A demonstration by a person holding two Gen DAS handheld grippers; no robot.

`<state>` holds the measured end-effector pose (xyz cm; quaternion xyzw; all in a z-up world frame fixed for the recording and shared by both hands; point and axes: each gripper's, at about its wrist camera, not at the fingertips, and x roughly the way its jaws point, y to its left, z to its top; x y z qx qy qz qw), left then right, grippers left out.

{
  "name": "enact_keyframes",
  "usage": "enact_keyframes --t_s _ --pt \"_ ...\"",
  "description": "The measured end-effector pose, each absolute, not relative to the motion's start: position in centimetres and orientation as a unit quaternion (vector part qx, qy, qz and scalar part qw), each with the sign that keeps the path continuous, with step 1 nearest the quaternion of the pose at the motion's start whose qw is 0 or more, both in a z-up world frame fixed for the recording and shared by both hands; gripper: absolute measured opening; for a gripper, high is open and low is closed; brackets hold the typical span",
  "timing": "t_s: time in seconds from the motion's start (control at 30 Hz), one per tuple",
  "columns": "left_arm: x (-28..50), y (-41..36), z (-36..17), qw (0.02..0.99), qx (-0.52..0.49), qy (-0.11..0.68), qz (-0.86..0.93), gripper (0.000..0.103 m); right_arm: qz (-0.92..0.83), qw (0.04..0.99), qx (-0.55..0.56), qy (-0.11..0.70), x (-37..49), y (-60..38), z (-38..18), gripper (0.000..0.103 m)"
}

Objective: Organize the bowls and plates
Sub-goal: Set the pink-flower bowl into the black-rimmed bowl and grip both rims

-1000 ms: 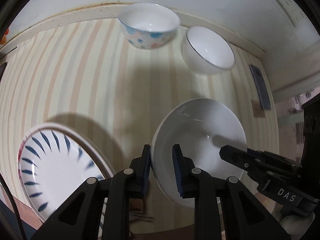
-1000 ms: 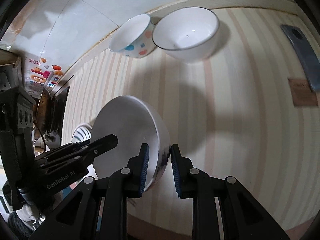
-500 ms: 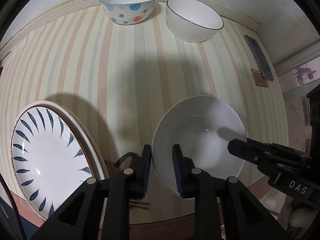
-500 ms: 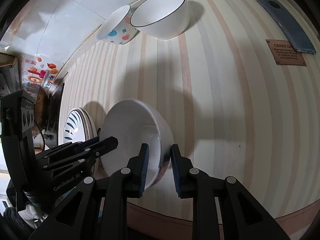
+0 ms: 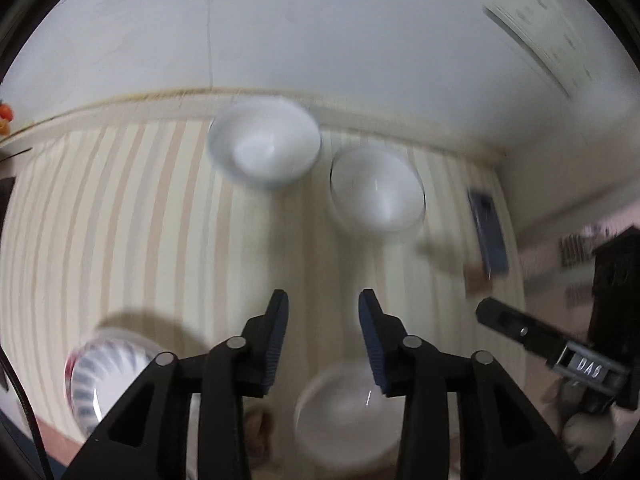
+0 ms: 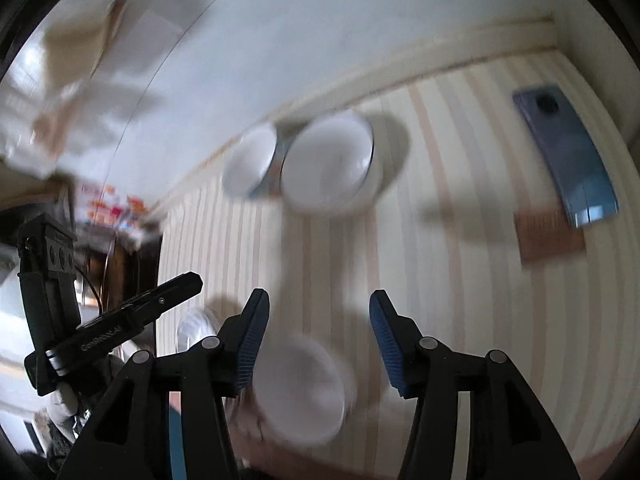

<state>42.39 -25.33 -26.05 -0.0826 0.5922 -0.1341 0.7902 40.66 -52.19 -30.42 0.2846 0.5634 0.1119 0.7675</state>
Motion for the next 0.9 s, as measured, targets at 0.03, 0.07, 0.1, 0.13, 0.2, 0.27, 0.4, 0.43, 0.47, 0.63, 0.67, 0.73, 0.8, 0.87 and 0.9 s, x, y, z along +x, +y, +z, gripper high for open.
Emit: enact_keyframes --t_s 0.03,0.07,0.1,0.13,0.2,0.27,0.4,0.43,0.47,0.63,0.67,0.73,0.8,0.87,0.9 --pt "43.4 -25.5 -26.4 0.788 -0.087 0.595 -0.134 0.037 0.11 0.768 0.287 0.562 42.1 -52.6 -30.9 0.055" --pt "45.1 -25.9 -27.3 0.782 -0.097 0.601 -0.132 0.037 0.105 0.767 0.292 0.562 43.3 -52.9 -31.4 0.055" --pt "46.6 -26.3 -28.2 0.776 -0.104 0.608 -0.134 0.037 0.099 0.763 0.304 0.562 44.8 -53.5 -32.3 0.055" --pt "47.9 -26.7 -29.1 0.77 -0.111 0.614 -0.137 0.037 0.098 0.757 0.313 0.565 45.9 -53.7 -33.1 0.055" --pt "49.5 -27.3 -30.9 0.758 -0.117 0.626 -0.144 0.036 0.089 0.741 0.339 0.572 48.4 -54.5 -35.3 0.055" --pt "50.4 -27.9 -32.0 0.751 -0.118 0.633 -0.146 0.036 0.084 0.732 0.359 0.573 49.8 -55.0 -37.0 0.052" --pt "51.9 -29.1 -34.0 0.736 -0.121 0.649 -0.151 0.032 0.077 0.716 0.375 0.584 51.9 -55.2 -39.9 0.028" --pt "52.1 -29.4 -34.4 0.74 -0.116 0.646 -0.15 0.03 0.075 0.714 0.376 0.585 52.0 -55.3 -40.2 0.024" --pt "52.3 -29.6 -34.5 0.743 -0.105 0.644 -0.147 0.024 0.073 0.714 0.374 0.587 52.2 -55.3 -40.4 0.021" --pt "52.1 -29.8 -34.5 0.756 -0.08 0.63 -0.155 0.018 0.068 0.739 0.332 0.583 52.1 -54.5 -39.7 0.019" --pt "52.1 -29.8 -34.6 0.757 -0.079 0.63 -0.154 0.018 0.066 0.742 0.325 0.583 51.8 -54.3 -39.6 0.019" --pt "52.0 -29.4 -34.6 0.758 -0.075 0.629 -0.154 0.018 0.067 0.743 0.32 0.584 51.6 -54.1 -39.5 0.019" --pt "51.5 -29.3 -34.2 0.76 -0.074 0.626 -0.156 0.018 0.068 0.743 0.323 0.582 51.1 -54.2 -39.4 0.019" --pt "51.0 -29.4 -34.0 0.761 -0.074 0.625 -0.158 0.018 0.069 0.743 0.326 0.58 50.6 -54.1 -39.1 0.019" --pt "50.5 -29.3 -33.7 0.761 -0.074 0.624 -0.16 0.018 0.07 0.742 0.328 0.58 50.3 -54.1 -38.9 0.019"
